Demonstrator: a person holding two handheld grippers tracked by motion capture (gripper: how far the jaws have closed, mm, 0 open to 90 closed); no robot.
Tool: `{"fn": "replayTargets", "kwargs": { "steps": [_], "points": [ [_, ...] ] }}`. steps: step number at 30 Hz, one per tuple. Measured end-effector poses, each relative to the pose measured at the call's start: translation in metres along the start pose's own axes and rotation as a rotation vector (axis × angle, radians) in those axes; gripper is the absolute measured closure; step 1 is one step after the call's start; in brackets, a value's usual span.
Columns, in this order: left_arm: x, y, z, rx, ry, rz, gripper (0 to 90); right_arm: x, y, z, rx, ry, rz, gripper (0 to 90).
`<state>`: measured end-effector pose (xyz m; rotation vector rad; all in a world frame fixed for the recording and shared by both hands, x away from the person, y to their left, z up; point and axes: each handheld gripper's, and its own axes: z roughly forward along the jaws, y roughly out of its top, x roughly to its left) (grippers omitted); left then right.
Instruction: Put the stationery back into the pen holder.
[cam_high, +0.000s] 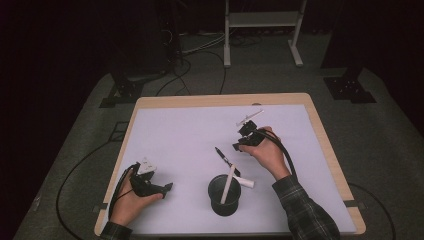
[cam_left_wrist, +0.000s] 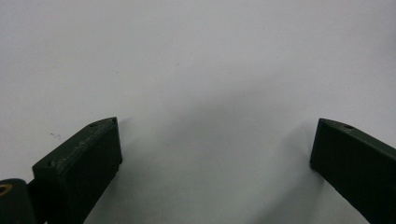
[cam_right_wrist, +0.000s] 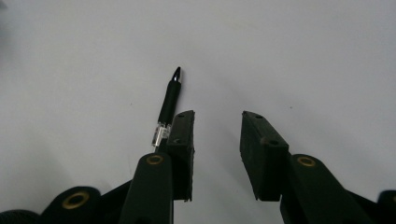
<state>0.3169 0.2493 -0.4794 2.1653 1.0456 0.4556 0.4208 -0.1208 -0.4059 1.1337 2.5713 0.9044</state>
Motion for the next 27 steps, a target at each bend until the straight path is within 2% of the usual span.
{"fn": "replayTargets", "kwargs": {
  "steps": [12,27],
  "points": [
    [0.000,0.000,0.000,-0.003,0.001,0.000,1.1,0.006,0.015,0.017,0.025,0.025,-0.007,65.6],
    [0.000,0.000,0.000,-0.003,0.001,0.000,1.1,0.011,0.024,0.042,0.091,0.068,-0.018,66.6]
  ]
}}
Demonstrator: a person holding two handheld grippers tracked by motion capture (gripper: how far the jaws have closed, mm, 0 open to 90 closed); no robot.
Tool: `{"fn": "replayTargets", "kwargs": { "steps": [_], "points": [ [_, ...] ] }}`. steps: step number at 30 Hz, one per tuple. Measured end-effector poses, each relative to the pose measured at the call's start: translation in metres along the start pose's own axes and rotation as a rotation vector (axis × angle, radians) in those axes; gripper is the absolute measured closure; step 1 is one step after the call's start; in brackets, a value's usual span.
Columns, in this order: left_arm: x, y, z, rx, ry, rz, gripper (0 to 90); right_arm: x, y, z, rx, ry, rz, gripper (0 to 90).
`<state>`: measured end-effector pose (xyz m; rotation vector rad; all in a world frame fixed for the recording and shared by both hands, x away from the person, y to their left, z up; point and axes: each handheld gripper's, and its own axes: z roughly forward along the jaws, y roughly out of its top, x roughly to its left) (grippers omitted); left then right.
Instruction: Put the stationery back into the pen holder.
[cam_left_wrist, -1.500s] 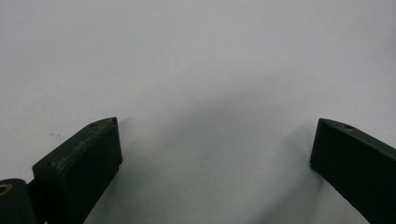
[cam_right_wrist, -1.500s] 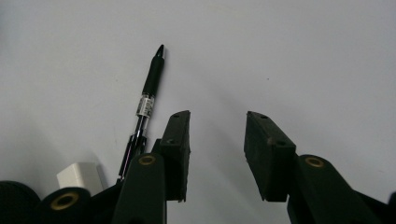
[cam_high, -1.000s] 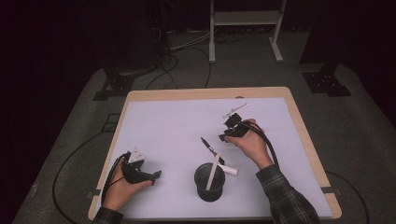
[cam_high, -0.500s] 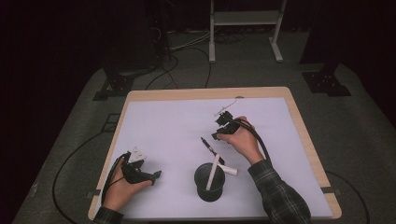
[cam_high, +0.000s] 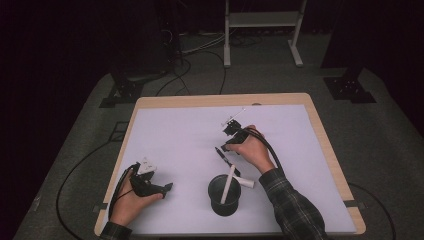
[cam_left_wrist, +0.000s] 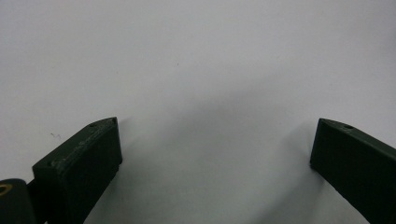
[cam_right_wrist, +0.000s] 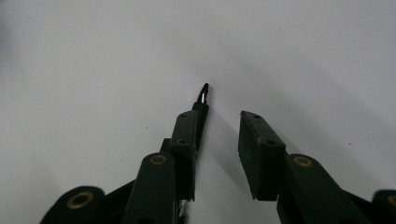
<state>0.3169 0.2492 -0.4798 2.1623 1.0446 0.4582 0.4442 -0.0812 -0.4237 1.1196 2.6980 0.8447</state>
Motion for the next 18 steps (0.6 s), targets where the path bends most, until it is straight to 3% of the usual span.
{"fn": "replayTargets", "kwargs": {
  "steps": [18],
  "points": [
    [0.000,0.000,0.000,0.000,0.000,0.000,1.1,0.009,0.014,0.025,0.091,0.026,-0.018,68.1]
  ]
}}
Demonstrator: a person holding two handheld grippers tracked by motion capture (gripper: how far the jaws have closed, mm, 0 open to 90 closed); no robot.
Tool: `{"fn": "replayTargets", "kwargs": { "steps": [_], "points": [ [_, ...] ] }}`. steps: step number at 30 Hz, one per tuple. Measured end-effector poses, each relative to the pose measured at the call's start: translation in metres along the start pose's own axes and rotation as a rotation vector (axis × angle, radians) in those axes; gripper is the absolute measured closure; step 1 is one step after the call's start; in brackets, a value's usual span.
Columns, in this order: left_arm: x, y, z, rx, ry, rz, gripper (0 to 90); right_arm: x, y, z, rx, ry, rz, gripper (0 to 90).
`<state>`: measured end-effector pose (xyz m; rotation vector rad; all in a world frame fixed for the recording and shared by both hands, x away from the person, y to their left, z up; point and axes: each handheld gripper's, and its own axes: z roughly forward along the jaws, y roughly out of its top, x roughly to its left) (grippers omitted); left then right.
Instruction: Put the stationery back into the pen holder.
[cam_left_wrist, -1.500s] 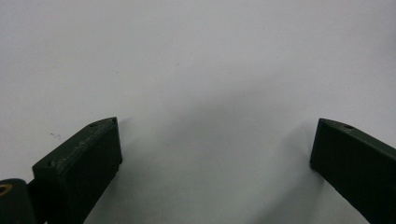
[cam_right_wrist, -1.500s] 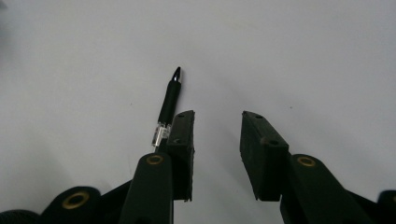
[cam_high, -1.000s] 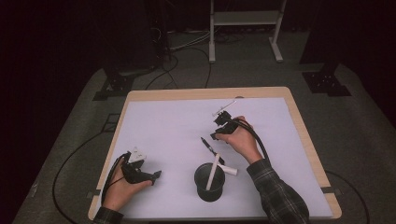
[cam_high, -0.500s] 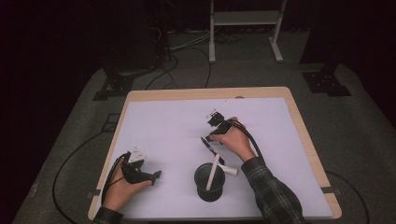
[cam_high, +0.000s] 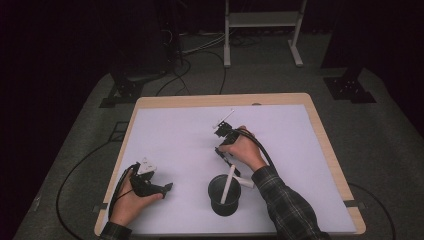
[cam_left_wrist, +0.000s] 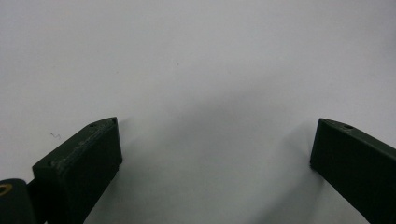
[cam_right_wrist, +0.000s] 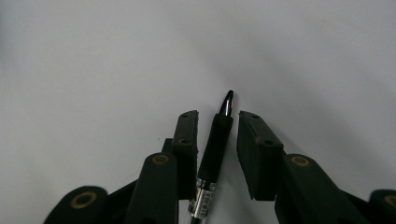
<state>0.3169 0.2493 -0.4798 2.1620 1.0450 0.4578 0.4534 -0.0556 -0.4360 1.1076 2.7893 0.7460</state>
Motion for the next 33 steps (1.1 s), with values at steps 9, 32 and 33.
{"fn": "replayTargets", "kwargs": {
  "steps": [9,32,33],
  "points": [
    [0.000,0.000,0.000,0.000,0.000,0.000,1.1,-0.001,0.001,0.010,0.046,-0.006,0.001,70.5],
    [0.000,0.000,0.000,0.000,0.000,0.000,1.1,0.004,0.008,0.012,0.108,-0.061,-0.034,79.2],
    [0.000,0.000,0.000,0.000,0.000,0.000,1.1,0.004,0.007,0.012,0.099,-0.058,-0.029,79.2]
  ]
}}
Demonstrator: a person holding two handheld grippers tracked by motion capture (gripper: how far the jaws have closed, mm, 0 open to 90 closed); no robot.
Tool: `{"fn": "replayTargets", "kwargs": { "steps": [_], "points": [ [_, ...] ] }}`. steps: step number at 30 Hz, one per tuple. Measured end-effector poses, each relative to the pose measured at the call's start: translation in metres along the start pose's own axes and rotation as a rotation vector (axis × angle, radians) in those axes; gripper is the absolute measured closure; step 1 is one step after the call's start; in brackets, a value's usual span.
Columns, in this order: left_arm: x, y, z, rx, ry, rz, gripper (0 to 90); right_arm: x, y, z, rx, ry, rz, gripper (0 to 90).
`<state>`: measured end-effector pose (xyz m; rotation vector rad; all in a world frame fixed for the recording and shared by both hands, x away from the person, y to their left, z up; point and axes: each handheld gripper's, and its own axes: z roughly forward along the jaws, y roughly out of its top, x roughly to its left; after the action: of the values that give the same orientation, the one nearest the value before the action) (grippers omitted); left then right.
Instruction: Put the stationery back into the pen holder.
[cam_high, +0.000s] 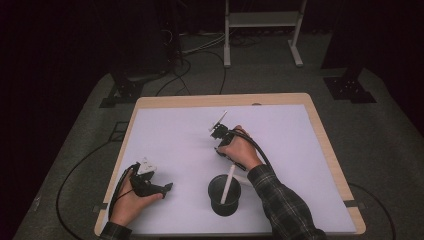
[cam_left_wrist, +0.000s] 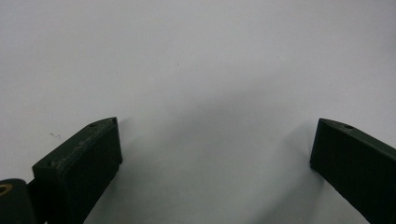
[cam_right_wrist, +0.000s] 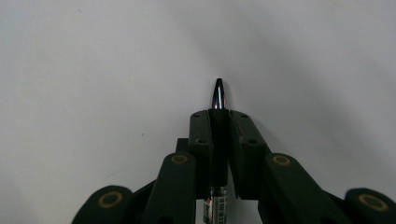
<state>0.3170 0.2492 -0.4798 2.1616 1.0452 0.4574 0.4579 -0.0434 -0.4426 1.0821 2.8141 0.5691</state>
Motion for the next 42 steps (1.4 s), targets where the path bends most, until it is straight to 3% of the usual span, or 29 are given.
{"fn": "replayTargets", "kwargs": {
  "steps": [5,21,42],
  "points": [
    [0.000,0.000,0.000,0.000,0.000,0.000,1.1,-0.004,-0.005,-0.005,-0.054,0.017,0.010,79.2],
    [0.000,0.000,0.000,0.000,0.000,0.000,1.1,-0.014,-0.024,-0.045,-0.253,0.043,0.029,79.2],
    [0.000,0.000,0.000,0.001,-0.001,-0.002,1.1,-0.024,-0.067,-0.080,-0.458,0.082,0.050,79.2]
  ]
}}
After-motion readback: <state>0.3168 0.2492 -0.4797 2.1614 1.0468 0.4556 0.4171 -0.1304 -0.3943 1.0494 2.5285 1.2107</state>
